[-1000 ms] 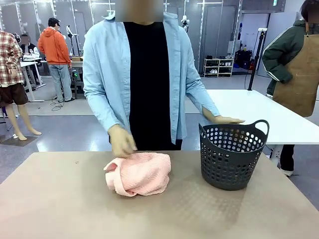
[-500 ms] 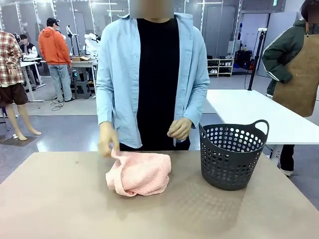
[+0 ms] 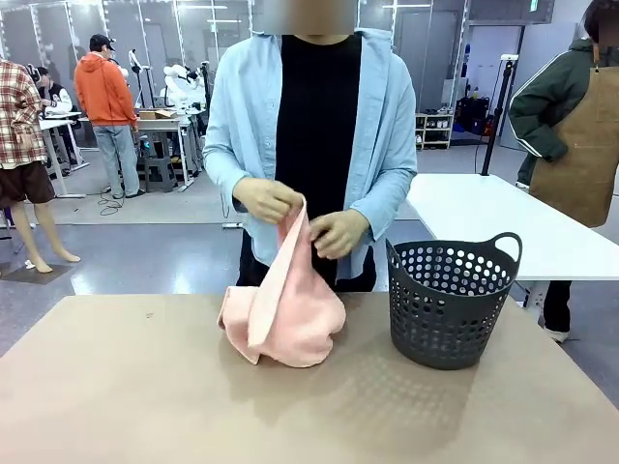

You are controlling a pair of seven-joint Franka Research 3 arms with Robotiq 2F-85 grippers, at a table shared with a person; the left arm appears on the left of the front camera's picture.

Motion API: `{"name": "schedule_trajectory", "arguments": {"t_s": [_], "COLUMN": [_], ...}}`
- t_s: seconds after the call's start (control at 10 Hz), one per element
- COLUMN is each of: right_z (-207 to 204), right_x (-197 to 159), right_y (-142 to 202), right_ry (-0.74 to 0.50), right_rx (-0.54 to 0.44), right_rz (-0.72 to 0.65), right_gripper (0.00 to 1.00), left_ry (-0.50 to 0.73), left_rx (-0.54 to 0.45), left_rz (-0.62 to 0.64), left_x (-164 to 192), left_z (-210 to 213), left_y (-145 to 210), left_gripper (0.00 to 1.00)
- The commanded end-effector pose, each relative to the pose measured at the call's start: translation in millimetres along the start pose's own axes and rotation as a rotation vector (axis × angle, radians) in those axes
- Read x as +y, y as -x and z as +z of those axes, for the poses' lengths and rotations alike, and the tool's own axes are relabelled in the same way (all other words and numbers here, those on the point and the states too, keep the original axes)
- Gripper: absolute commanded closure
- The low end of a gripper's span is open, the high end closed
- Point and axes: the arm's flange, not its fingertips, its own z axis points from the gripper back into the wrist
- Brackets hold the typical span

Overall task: Fold the towel.
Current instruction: Grab the top end of the 100 cm Hotel Towel extended by the human.

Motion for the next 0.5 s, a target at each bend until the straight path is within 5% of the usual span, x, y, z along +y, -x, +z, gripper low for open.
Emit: {"name": "schedule_trajectory", "arguments": {"t_s": [0.0,0.4], "right_z": [1.1,1.1], "right_x": [0.6,0.6], "right_y": [-0.7,-0.7], "right_ry": [-0.018,-0.018], "right_rx": [-0.007,-0.007], "right_rz": [0.012,0.012], "right_gripper": [0.0,0.0], "left_ry": [0.024,0.024], "left_rx": [-0.01,-0.01], "left_rz": [-0.015,-0.015], "left_x": [0.6,0.6], "left_z": [0.1,0.1], "left_y": [0.4,0.4], "left_gripper": [0.0,0.0]}}
